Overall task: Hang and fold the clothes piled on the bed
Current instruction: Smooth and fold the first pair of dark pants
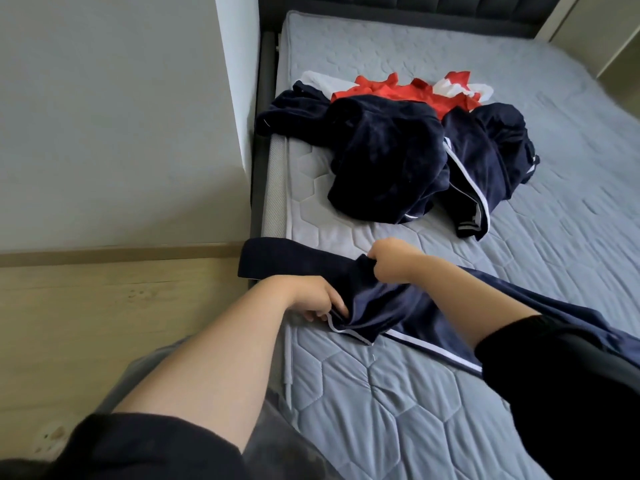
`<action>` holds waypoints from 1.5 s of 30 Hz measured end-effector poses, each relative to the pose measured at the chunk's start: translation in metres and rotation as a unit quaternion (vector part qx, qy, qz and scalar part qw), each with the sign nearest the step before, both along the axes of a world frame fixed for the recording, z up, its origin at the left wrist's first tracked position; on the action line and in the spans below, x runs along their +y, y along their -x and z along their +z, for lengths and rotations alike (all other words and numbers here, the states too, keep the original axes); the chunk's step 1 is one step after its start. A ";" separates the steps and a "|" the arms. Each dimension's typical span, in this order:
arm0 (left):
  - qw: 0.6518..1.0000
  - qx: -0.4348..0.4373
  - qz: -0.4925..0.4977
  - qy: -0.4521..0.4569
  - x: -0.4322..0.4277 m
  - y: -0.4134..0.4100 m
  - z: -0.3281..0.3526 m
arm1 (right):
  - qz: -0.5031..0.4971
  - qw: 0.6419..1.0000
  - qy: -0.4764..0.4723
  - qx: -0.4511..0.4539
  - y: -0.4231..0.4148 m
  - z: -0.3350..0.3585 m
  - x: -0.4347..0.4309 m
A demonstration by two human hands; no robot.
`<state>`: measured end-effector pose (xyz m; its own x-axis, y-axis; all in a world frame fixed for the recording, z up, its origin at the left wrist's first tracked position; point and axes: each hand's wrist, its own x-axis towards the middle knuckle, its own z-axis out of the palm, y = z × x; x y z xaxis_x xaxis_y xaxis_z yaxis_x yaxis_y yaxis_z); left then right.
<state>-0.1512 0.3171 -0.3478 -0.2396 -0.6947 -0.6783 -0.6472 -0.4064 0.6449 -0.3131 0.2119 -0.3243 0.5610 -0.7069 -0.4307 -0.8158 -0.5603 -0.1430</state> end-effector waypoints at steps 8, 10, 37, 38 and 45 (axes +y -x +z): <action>0.982 0.054 0.009 -0.182 0.013 0.020 0.011 | -0.098 0.844 -0.404 0.340 0.066 -0.022 0.057; 0.976 0.018 -0.017 -0.214 0.015 0.025 0.006 | -0.107 0.873 -0.365 0.305 0.066 -0.025 0.055; 0.561 0.390 0.729 0.041 -0.011 -0.013 0.002 | -0.295 0.928 0.067 -0.215 0.041 -0.065 0.009; 0.572 0.397 0.717 0.043 -0.011 -0.013 0.006 | -0.287 0.933 0.049 -0.211 0.039 -0.064 0.004; 0.620 0.479 0.616 0.083 -0.007 -0.023 0.021 | -0.188 0.955 -0.153 -0.169 0.021 -0.034 -0.022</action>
<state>-0.1285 0.3099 -0.3271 0.3036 -0.7923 -0.5292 0.8008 -0.0888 0.5923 -0.3342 0.1900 -0.3585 0.4355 -0.7559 -0.4888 -0.8299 -0.1268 -0.5433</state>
